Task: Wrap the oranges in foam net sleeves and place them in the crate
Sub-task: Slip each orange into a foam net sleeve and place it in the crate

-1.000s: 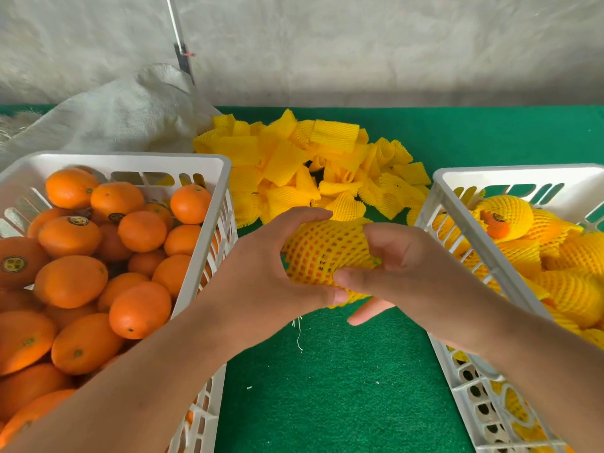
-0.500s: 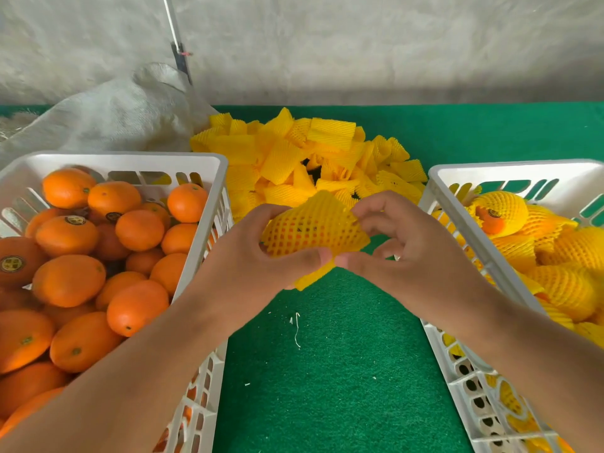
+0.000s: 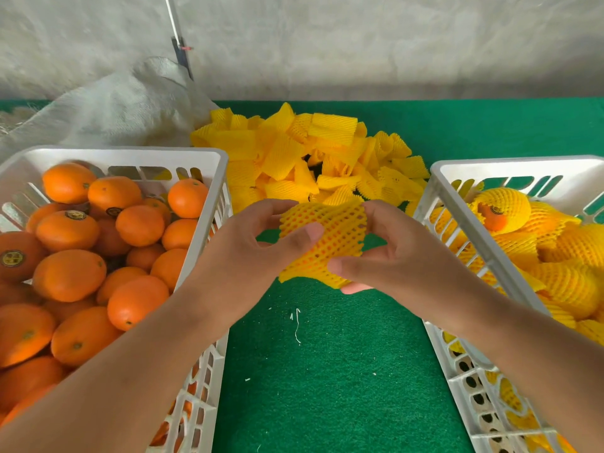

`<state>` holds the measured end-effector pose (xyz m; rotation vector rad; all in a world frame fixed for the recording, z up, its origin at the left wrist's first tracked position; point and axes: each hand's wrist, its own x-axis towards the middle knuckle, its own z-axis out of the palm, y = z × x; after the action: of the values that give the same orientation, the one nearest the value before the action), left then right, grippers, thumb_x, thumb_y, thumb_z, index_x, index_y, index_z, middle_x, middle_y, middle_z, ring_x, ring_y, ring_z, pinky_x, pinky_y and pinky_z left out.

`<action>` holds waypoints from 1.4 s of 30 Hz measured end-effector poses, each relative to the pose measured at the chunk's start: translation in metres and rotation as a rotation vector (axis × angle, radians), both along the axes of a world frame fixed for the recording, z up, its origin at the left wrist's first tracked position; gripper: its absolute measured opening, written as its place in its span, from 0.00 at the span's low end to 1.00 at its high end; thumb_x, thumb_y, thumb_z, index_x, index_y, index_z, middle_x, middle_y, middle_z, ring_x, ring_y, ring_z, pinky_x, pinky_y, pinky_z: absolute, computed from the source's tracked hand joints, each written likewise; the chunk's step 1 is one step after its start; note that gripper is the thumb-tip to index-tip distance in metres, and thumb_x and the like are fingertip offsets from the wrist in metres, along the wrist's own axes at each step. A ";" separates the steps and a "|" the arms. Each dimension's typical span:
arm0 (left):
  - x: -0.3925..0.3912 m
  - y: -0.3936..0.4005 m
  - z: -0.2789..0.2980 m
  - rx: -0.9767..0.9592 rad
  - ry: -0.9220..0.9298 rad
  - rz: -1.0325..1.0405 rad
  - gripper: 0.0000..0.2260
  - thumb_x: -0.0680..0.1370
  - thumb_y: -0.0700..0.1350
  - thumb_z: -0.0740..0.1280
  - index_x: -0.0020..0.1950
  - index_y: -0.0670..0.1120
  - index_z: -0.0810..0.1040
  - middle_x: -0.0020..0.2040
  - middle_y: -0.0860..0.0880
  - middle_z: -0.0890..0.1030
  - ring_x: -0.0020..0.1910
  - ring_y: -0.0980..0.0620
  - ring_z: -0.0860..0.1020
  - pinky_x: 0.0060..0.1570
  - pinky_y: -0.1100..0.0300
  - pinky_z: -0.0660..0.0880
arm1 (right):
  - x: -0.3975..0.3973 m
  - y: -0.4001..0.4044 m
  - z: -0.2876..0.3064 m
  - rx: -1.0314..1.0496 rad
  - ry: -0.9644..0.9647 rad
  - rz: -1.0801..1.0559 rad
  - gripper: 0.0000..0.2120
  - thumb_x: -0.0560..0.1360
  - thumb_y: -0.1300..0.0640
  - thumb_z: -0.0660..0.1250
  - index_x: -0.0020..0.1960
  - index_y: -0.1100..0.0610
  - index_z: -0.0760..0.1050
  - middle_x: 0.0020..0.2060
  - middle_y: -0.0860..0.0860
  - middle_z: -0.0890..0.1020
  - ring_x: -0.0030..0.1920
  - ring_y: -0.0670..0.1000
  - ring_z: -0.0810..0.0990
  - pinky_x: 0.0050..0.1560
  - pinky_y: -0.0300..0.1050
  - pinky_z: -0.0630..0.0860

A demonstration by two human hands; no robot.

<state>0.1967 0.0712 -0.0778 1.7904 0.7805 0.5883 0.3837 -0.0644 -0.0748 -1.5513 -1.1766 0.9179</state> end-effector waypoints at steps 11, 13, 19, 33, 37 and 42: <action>-0.001 0.000 -0.002 0.139 0.121 0.005 0.26 0.73 0.77 0.64 0.64 0.66 0.80 0.57 0.64 0.84 0.52 0.62 0.84 0.54 0.54 0.80 | 0.000 -0.001 0.000 0.024 -0.405 -0.163 0.50 0.58 0.27 0.79 0.75 0.32 0.61 0.58 0.37 0.76 0.57 0.39 0.79 0.51 0.45 0.79; 0.000 -0.002 -0.002 0.150 0.132 -0.004 0.24 0.73 0.78 0.64 0.61 0.67 0.81 0.55 0.67 0.83 0.51 0.65 0.83 0.50 0.58 0.79 | 0.001 -0.001 0.001 0.036 -0.523 -0.082 0.51 0.61 0.26 0.78 0.78 0.29 0.57 0.65 0.34 0.70 0.65 0.37 0.73 0.58 0.44 0.76; 0.002 -0.005 0.001 0.161 0.084 -0.044 0.17 0.76 0.72 0.64 0.56 0.65 0.83 0.50 0.67 0.84 0.48 0.65 0.84 0.44 0.62 0.79 | -0.008 0.001 -0.004 -0.016 -0.404 0.110 0.38 0.67 0.35 0.81 0.72 0.33 0.69 0.60 0.37 0.80 0.59 0.38 0.81 0.55 0.45 0.83; -0.006 -0.002 0.000 -0.030 0.041 -0.095 0.40 0.62 0.69 0.80 0.72 0.61 0.75 0.58 0.61 0.85 0.56 0.60 0.85 0.49 0.52 0.85 | -0.008 0.001 -0.008 -0.006 -0.121 0.048 0.35 0.70 0.46 0.83 0.72 0.38 0.70 0.59 0.41 0.82 0.58 0.43 0.84 0.57 0.47 0.84; -0.009 0.000 0.002 -0.125 -0.002 -0.063 0.38 0.66 0.72 0.75 0.73 0.61 0.74 0.60 0.60 0.86 0.57 0.55 0.86 0.51 0.51 0.85 | -0.014 0.006 -0.011 -0.023 -0.057 -0.030 0.29 0.70 0.48 0.83 0.67 0.40 0.74 0.54 0.42 0.83 0.53 0.43 0.85 0.49 0.41 0.84; -0.009 -0.006 0.005 0.029 0.192 0.078 0.23 0.76 0.77 0.57 0.63 0.67 0.77 0.54 0.70 0.83 0.46 0.62 0.84 0.47 0.58 0.79 | 0.016 0.002 0.010 0.026 0.007 -0.306 0.28 0.72 0.46 0.81 0.69 0.39 0.73 0.53 0.39 0.83 0.51 0.41 0.84 0.46 0.40 0.85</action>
<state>0.1874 0.0647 -0.0729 1.8685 0.9813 0.4848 0.3996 -0.0621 -0.0652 -1.6491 -0.9091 0.7014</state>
